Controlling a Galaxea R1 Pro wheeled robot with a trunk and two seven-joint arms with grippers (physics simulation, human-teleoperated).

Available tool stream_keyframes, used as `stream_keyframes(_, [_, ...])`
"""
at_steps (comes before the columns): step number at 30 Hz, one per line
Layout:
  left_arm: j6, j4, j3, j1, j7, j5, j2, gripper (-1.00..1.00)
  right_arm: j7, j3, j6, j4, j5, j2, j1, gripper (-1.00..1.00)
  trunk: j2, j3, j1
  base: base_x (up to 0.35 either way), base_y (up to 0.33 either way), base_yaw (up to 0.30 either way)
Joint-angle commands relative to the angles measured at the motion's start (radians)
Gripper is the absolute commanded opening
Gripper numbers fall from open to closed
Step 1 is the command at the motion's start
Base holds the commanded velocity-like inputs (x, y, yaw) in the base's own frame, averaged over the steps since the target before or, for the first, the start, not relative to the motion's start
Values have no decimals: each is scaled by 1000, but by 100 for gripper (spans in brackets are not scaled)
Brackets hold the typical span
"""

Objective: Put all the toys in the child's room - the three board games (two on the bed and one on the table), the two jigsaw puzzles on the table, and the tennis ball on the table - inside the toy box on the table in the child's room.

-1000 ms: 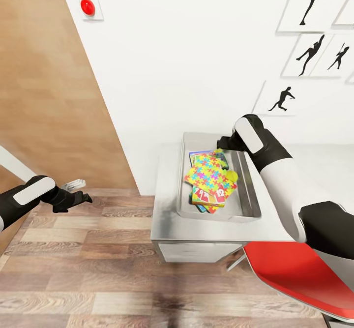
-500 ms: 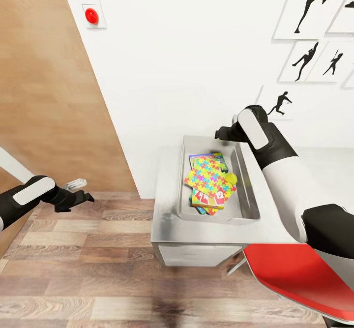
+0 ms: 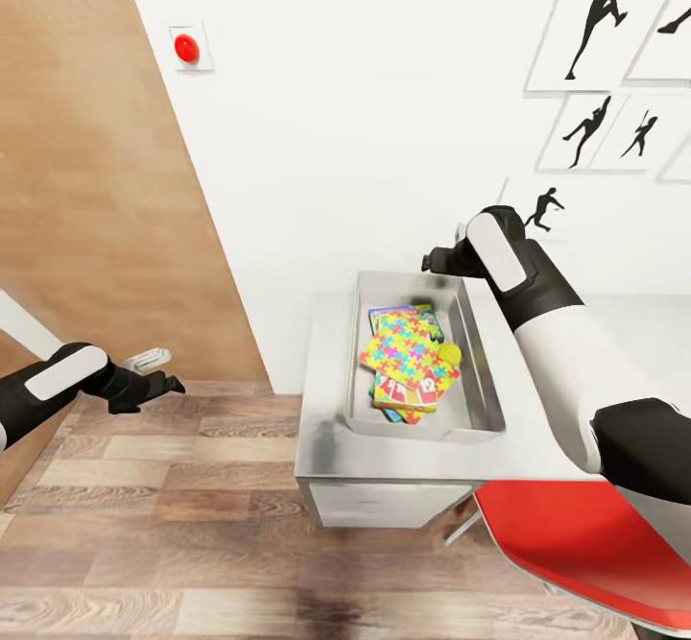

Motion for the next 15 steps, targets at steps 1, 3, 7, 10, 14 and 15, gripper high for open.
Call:
stream_keyframes(1, [-2, -2, -6, -2, 8, 10, 1, 100, -10, 5, 2, 0, -11, -2, -1, 100, -2, 0, 1, 0, 0, 0])
stream_keyframes(3, [-2, -2, -6, -2, 8, 11, 1, 100, -10, 5, 2, 0, -11, -2, -1, 100, -2, 3, 1, 0, 0, 0])
stream_keyframes(7, [-1, -2, -6, -2, 8, 11, 1, 100, -10, 5, 2, 2, -10, -2, -1, 100, -2, 9, 1, 0, 0, 0])
stream_keyframes(10, [-1, -2, -6, -2, 8, 11, 1, 100, -10, 7, 2, 4, -10, -3, -2, 100, -2, 14, 1, 0, 0, 0])
stream_keyframes(14, [12, -4, -6, -2, 8, 10, 1, 100, -10, 16, 2, 9, -9, -9, 0, 100, -2, 21, 1, 0, 0, 0])
stream_keyframes(15, [13, -5, -6, -2, 8, 10, 1, 100, -10, 17, 2, 9, -9, -10, 0, 100, -2, 22, 1, 0, 0, 0])
